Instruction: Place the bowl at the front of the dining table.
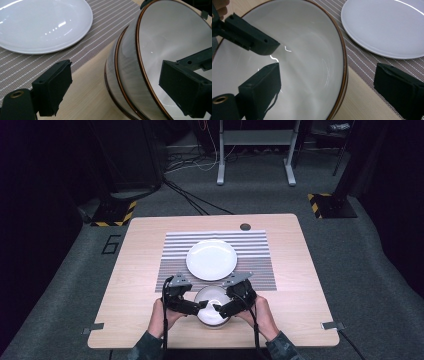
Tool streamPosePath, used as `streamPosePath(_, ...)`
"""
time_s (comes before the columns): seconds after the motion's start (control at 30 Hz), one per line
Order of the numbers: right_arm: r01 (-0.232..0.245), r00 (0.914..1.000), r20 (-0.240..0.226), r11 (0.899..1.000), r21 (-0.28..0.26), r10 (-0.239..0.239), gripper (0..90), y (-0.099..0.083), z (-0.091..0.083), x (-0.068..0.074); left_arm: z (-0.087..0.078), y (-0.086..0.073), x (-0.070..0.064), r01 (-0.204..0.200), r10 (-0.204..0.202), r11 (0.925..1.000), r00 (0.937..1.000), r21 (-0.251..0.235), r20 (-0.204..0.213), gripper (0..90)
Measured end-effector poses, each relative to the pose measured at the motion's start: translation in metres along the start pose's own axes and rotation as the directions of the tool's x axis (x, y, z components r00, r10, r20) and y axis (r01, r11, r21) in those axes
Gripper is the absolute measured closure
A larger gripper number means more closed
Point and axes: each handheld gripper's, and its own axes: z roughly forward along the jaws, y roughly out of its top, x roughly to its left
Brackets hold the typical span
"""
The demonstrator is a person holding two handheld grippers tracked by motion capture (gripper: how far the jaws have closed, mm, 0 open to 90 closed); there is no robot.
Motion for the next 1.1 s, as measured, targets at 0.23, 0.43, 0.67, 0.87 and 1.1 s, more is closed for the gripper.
streamPosePath(0.23, -0.008, 0.9999, -0.008, 0.999, 0.033, 0.008, 8.2, -0.002, 0.007, 0.003, 0.008, -0.001, -0.002, -0.022, 0.021, 0.9992, 0.9997, 0.035, 0.013, 12.8)
streamPosePath(0.43, 0.0, 1.0, -0.007, 1.0, 0.031, 0.001, 35.7, -0.004, 0.007, 0.003, 0.007, -0.001, -0.004, -0.035, 0.034, 0.9988, 0.9993, 0.035, 0.018, 23.3)
streamPosePath(0.67, -0.004, 0.9997, 0.023, 0.999, 0.037, 0.003, 55.1, -0.004, 0.004, 0.0, 0.004, 0.002, -0.008, -0.055, 0.055, 0.9979, 0.9984, 0.035, 0.016, 44.5)
streamPosePath(0.87, -0.01, 0.9985, 0.055, 1.0, 0.014, 0.009, 65.6, -0.003, 0.0, -0.001, -0.001, 0.005, -0.014, -0.083, 0.084, 0.9963, 0.9952, 0.023, -0.05, 59.4)
streamPosePath(1.1, 0.027, 0.9913, 0.13, 0.999, -0.03, -0.023, 76.0, 0.002, -0.007, 0.006, -0.004, 0.007, -0.021, -0.139, 0.139, 0.9903, 0.9813, 0.009, -0.133, 72.3)
